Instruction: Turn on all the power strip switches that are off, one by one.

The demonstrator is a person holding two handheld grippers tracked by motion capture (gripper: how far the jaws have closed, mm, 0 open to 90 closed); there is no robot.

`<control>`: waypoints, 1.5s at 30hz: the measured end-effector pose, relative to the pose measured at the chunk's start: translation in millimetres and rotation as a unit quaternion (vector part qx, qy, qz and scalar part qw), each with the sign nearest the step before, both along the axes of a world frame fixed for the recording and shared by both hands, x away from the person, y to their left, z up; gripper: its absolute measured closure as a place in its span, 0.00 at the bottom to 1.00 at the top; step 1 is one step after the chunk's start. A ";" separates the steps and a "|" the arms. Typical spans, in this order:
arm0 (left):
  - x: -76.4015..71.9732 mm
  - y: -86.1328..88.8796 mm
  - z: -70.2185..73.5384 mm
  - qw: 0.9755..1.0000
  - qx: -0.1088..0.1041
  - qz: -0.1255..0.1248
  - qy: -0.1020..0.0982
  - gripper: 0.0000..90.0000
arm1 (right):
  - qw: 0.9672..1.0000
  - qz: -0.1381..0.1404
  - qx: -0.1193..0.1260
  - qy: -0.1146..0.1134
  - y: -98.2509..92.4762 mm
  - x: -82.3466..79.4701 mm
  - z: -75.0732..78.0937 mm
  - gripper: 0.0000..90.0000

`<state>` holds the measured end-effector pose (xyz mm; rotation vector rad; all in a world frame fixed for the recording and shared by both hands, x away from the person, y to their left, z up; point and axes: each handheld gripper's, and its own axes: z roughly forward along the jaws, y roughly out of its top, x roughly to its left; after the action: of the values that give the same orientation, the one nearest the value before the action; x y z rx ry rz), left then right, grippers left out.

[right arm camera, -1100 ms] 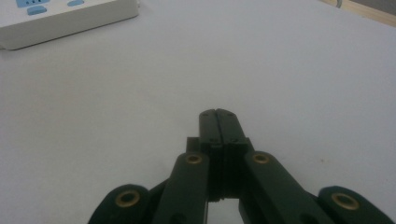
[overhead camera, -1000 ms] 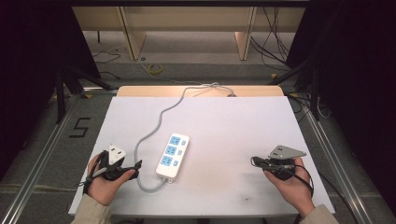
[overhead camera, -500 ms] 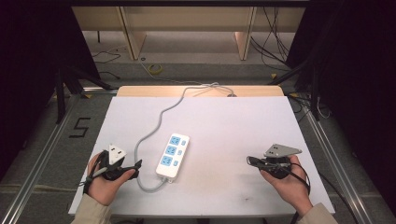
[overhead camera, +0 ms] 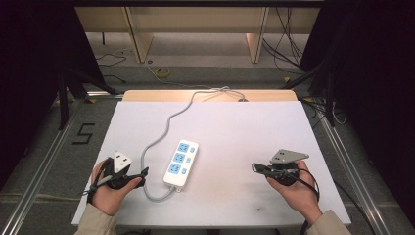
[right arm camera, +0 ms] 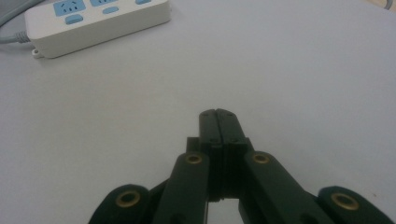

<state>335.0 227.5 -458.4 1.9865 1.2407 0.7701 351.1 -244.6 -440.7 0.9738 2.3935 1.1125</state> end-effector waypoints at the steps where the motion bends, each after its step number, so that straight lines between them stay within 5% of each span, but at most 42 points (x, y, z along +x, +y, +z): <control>1: 0.1 -0.1 -0.1 1.000 0.000 0.000 0.000 0.24 | 1.000 0.000 0.000 0.000 0.0 0.0 0.0 1.00; 45: 0.4 0.2 1.1 1.000 0.000 0.003 -0.005 0.24 | 0.999 0.035 -0.007 0.010 41.9 8.3 7.3 1.00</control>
<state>335.5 227.6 -457.3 1.9770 1.2423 0.7821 359.3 -202.7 -433.4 0.9058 2.4654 1.1129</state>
